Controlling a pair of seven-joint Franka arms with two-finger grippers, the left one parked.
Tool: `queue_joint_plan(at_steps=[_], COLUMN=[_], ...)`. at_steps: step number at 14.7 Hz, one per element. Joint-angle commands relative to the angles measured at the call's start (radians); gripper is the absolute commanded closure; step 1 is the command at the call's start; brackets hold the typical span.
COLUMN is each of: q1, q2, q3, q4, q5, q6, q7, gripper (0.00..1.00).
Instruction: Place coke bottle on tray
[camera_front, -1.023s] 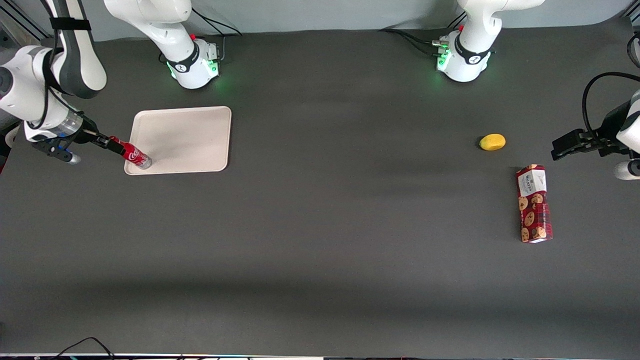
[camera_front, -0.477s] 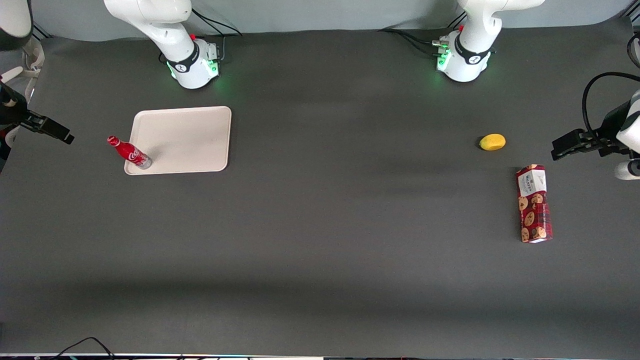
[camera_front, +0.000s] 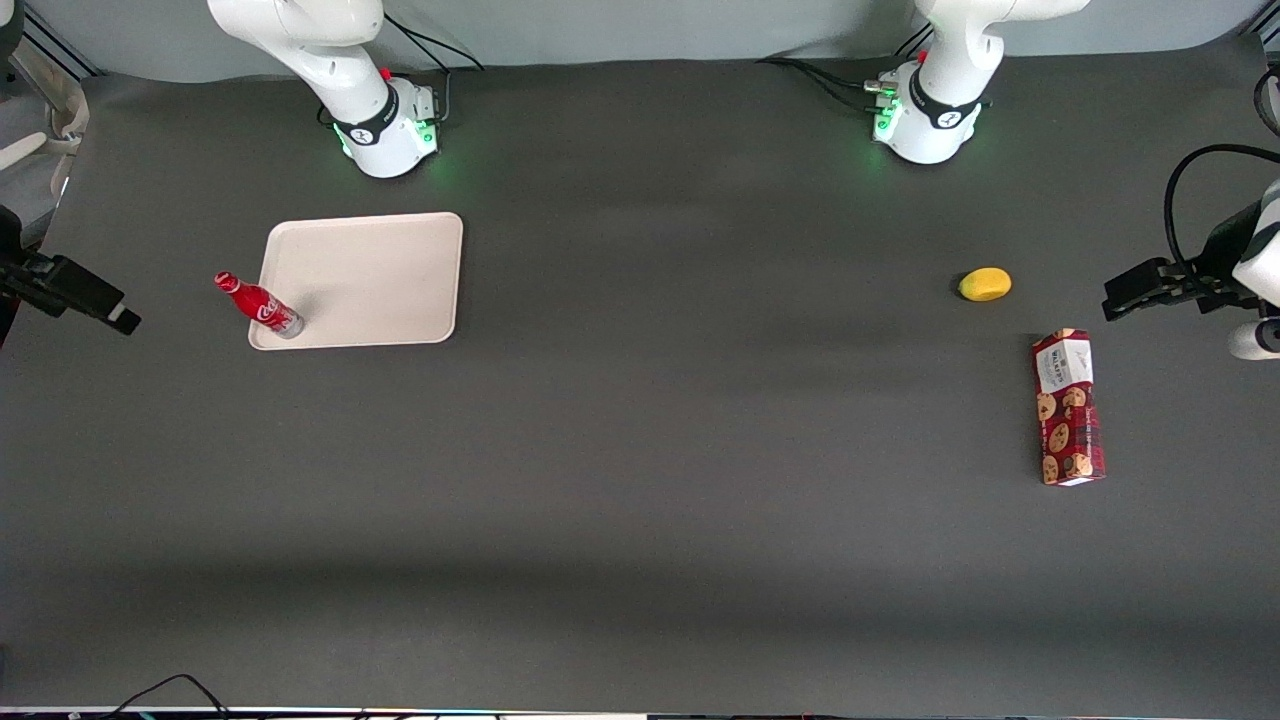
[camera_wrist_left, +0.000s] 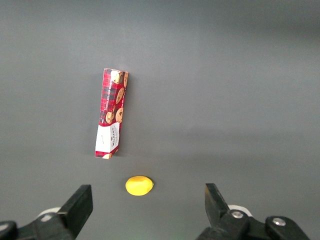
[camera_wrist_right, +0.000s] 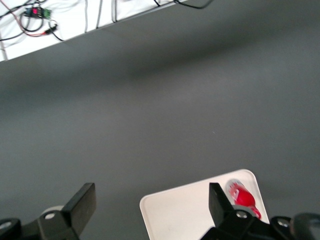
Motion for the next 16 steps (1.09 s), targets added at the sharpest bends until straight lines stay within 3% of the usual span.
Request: queue_joint_plan(at_steps=[1,4,7,10,16], q1=[0.034,0.086,0.137,0.134,0.123], q2=[0.105,0.084,-0.109,-0.117,-0.108], q3=[0.009,0.001,-0.031,-0.048,-0.054], q4=[0.102,0.025,-0.284,-0.279,-0.262], q5=[0.018,0.002,-0.027,-0.03,-0.03], q6=[-0.034,-0.031,0.153,0.103,0.097], q7=[0.007,-0.005,-0.022,-0.106,-0.091], gripper=[0.0,0.0,0.0,0.0,0.0])
